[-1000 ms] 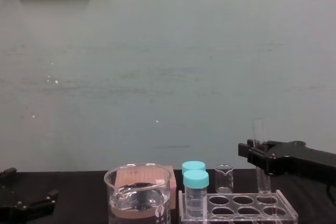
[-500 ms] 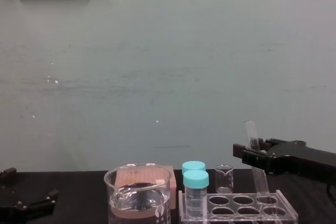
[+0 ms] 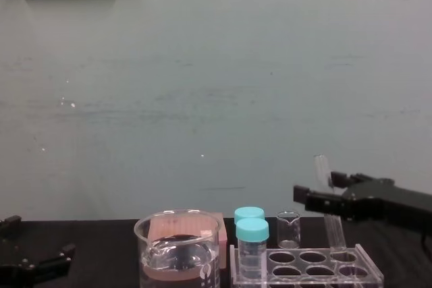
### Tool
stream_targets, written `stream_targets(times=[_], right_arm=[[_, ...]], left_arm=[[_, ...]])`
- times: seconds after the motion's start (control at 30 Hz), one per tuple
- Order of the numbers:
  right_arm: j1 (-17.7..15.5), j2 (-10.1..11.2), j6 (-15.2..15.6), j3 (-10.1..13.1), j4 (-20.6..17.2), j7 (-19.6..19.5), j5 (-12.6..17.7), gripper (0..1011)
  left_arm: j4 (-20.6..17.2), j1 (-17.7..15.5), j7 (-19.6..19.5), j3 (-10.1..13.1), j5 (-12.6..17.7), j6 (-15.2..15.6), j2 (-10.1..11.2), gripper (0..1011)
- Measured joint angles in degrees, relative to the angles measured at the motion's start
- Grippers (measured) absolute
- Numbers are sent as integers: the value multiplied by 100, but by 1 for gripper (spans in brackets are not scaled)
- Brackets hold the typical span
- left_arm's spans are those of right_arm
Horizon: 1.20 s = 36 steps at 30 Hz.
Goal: Hold the test tube with one hand and immerse one end into the beaker, then return it to the test tube rack.
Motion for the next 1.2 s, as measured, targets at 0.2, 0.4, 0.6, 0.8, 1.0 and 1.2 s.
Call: stream_targets(times=[0.2,0.4,0.6,0.8,1.0,1.2], right_arm=[[-289,161,-40,210,-601,-110,111,1003],[-743,387,-127,521,-1335,-342,211,1003],[-1334,539,-154,933,-1813,-826,192,1003],[-1677,520,-153,1233,-1722,-1311,-42,1003],[-1669,365,-136,1316,-1329,-1526,-267,1003],[-1621,317,-96,1299,-1220,-1554,-370,1003]], left_arm=[[0,0,0,0,0,0,0,1000],[0,0,0,0,0,0,0,1000],[0,0,0,0,0,0,0,1000],[0,0,0,0,0,0,0,1000],[0,0,0,0,0,0,0,1000],[0,0,0,0,0,0,0,1000]])
